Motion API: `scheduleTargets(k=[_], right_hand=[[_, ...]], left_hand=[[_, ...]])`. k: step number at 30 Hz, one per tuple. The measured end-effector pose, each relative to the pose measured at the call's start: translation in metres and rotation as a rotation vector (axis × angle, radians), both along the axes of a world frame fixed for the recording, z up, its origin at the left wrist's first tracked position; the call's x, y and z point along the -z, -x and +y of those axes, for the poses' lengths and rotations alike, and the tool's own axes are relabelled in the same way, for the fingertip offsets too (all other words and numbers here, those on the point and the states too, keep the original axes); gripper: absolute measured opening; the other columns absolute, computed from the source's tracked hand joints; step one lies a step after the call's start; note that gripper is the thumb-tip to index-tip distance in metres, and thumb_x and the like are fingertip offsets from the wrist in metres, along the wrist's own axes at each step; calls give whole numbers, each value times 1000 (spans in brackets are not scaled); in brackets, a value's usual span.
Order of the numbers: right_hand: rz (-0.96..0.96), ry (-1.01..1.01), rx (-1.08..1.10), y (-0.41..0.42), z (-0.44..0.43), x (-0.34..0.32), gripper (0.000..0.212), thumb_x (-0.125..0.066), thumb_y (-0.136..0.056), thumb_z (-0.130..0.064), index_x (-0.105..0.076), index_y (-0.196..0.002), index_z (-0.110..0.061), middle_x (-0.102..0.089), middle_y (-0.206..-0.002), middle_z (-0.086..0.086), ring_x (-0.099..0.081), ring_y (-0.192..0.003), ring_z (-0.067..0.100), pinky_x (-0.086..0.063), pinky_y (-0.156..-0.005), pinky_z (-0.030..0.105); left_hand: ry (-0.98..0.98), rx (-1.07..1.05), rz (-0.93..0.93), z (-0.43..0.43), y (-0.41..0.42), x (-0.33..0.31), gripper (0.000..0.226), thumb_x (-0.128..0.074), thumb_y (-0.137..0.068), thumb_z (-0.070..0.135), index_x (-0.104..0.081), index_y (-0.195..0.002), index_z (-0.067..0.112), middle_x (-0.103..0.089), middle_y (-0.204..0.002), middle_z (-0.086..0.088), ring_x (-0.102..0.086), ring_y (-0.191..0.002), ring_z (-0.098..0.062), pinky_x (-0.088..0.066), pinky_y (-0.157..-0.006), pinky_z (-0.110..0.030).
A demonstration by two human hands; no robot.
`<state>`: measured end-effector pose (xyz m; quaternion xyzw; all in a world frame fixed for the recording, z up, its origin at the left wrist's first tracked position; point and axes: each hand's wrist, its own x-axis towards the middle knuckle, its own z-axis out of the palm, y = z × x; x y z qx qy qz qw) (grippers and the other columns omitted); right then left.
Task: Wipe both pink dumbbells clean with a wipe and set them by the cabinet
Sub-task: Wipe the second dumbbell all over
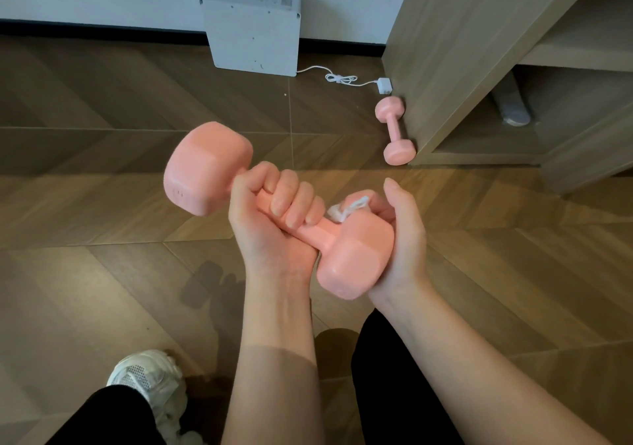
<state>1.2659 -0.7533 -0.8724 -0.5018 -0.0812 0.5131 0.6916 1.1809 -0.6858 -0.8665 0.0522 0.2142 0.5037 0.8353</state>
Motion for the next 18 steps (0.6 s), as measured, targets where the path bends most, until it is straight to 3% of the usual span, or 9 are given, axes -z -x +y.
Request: scheduleTargets(k=[2, 4, 6, 8, 13, 16, 18], right_hand=[[-117, 6, 39, -1, -1, 0, 43, -49, -81, -49, -65, -54, -19, -62, -63, -1, -61, -65, 15, -50, -70, 32], [-484, -80, 89, -3, -3, -4, 44, -44, -84, -43, -65, -59, -13, -64, -65, -3, -62, -69, 14, -47, -69, 26], [-897, -267, 77, -7, -7, -4, 41, -36, -90, -24, -62, -64, -5, -63, -68, -5, -62, -69, 11, -45, -66, 21], [-1022, -327, 37, -7, -9, -1, 41, -31, -92, -15, -62, -68, -6, -63, -71, -3, -61, -69, 11, -43, -66, 22], [-789, -81, 51, -5, -10, 8, 55, -31, -87, -41, -64, -67, -1, -65, -68, 0, -61, -69, 9, -45, -62, 17], [-453, 63, 23, -7, -6, 8, 54, -37, -80, -58, -66, -56, -19, -64, -65, 0, -61, -68, 15, -48, -65, 27], [-93, 102, -15, -10, -4, 9, 55, -42, -79, -60, -62, -49, -19, -60, -61, -1, -61, -64, 14, -49, -70, 31]], left_hand=[[62, 2, 106, -1, -6, -2, 22, -59, -82, 19, -46, -65, 18, -38, -48, 6, -34, -39, -9, -37, -42, -21], [177, 30, 237, 0, -13, -5, 21, -61, -89, 22, -49, -73, 16, -45, -53, 4, -41, -42, -10, -42, -47, -22], [305, 44, 284, 0, -17, -4, 23, -64, -89, 23, -50, -73, 15, -46, -54, 4, -43, -41, -10, -43, -45, -20], [372, 39, 251, -2, -18, -3, 26, -64, -89, 25, -47, -71, 17, -42, -52, 4, -38, -39, -9, -39, -43, -18], [283, 1, 186, -1, -12, 4, 30, -57, -84, 22, -41, -59, 19, -31, -48, 6, -28, -37, -10, -32, -40, -19], [185, -5, 134, -3, -8, 7, 26, -56, -79, 19, -40, -58, 19, -31, -45, 6, -27, -37, -10, -32, -40, -21], [124, 9, 22, -6, -6, 9, 24, -58, -73, 19, -39, -58, 19, -32, -42, 7, -28, -34, -9, -31, -38, -20]])
